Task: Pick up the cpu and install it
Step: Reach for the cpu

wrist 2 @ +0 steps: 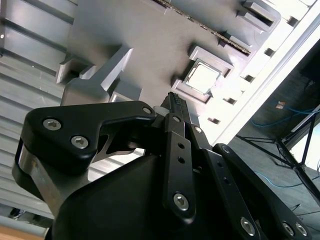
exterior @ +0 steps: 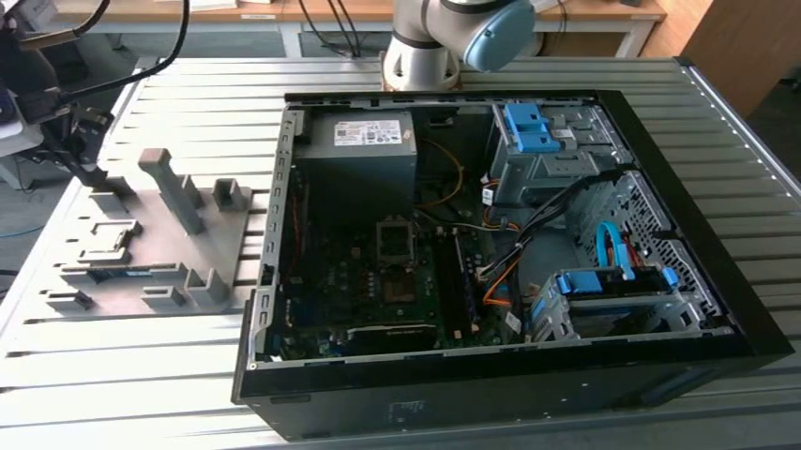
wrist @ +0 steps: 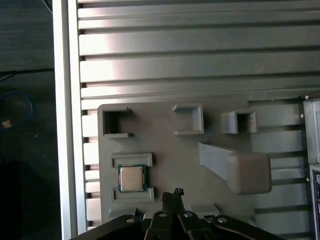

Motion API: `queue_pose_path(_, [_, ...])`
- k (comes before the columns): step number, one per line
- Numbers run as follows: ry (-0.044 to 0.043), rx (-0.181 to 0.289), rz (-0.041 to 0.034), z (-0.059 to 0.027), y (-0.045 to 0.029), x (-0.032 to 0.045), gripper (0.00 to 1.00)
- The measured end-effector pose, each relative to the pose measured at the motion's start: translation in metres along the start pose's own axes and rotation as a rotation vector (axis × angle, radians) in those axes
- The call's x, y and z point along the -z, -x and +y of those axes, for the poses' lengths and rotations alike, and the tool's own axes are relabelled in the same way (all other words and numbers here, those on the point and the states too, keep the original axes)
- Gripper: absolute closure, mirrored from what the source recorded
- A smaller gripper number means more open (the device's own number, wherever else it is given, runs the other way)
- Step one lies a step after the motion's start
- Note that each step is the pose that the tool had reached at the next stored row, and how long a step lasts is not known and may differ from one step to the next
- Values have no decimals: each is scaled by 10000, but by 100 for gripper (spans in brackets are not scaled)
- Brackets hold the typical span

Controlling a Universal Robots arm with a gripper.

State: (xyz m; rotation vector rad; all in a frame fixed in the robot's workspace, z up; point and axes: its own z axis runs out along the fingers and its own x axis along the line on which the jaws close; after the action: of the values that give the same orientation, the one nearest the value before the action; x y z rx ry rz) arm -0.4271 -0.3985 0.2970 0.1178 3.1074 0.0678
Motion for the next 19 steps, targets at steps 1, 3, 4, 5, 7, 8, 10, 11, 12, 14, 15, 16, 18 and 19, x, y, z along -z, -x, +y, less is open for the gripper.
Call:
queue_pose_path(1, [0,0,0,1,-5,-13,90])
queue_pose_path(3, [0,1,1,5,-20,-46,90])
queue_pose_path(4, [0,1,1,8,-28,-65,90])
queue_pose_path(5, [0,1,1,11,-36,-83,90])
queue_pose_path(7, [0,1,1,15,-64,-119,90])
queue_pose_path(8, [-1,0,3,16,-84,-133,90])
queue_pose_path(10, [0,2,1,14,-129,-166,90])
queue_pose_path(11, [0,2,0,14,-151,-182,90])
queue_pose_path(12, [-1,2,2,13,-168,-199,90])
queue_pose_path(14, [1,2,-1,11,-186,-234,90])
queue_pose_path(15, [1,2,-1,10,-190,-246,90])
queue_pose_path(16, [2,4,6,9,-192,-258,90])
queue_pose_path(18, [-2,10,70,9,-194,-278,90])
queue_pose_path(19, [-7,43,141,9,-194,-282,90])
